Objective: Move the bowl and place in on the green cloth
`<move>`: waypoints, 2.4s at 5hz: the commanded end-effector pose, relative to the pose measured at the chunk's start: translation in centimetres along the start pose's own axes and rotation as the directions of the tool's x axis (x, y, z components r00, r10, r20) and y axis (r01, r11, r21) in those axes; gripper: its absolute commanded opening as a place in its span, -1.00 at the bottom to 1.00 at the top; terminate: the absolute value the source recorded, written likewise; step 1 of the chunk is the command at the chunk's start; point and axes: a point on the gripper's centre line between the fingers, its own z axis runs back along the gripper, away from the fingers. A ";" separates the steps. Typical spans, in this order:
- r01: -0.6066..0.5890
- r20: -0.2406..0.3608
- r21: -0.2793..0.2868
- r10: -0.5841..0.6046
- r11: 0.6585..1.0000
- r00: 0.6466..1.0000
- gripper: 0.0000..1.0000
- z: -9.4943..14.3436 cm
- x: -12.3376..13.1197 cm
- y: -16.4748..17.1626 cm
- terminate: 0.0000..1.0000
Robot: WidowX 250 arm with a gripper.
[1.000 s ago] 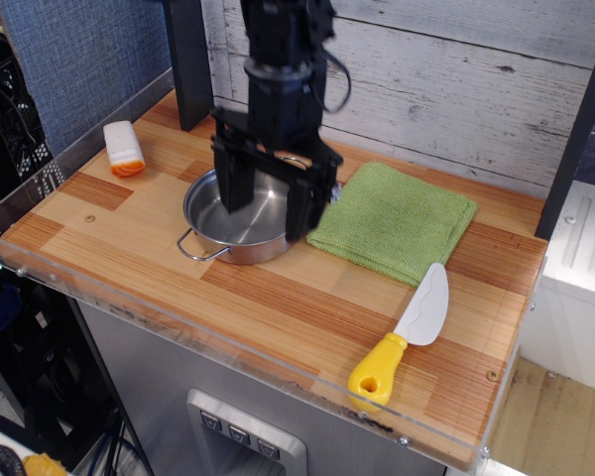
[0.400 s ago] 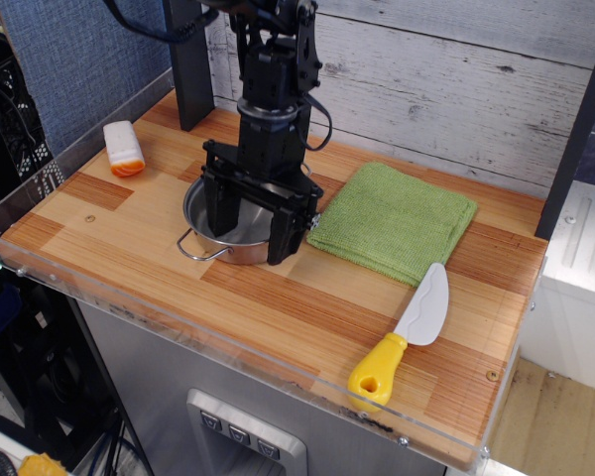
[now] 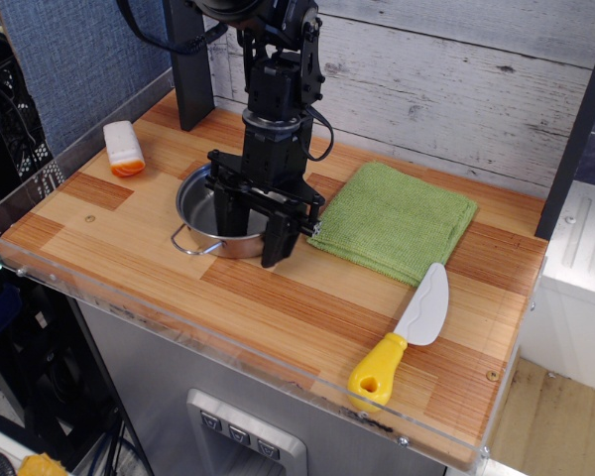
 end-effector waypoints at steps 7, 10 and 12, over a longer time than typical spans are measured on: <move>0.200 0.308 0.073 -0.212 0.977 0.927 -1.00 10.1 0.6 -9.4 -1.00; 0.220 0.186 0.100 -0.235 0.970 0.954 -1.00 5.1 2.7 -10.5 -1.00; 0.225 0.093 0.077 -0.232 0.971 0.968 -1.00 2.0 5.1 -9.9 -1.00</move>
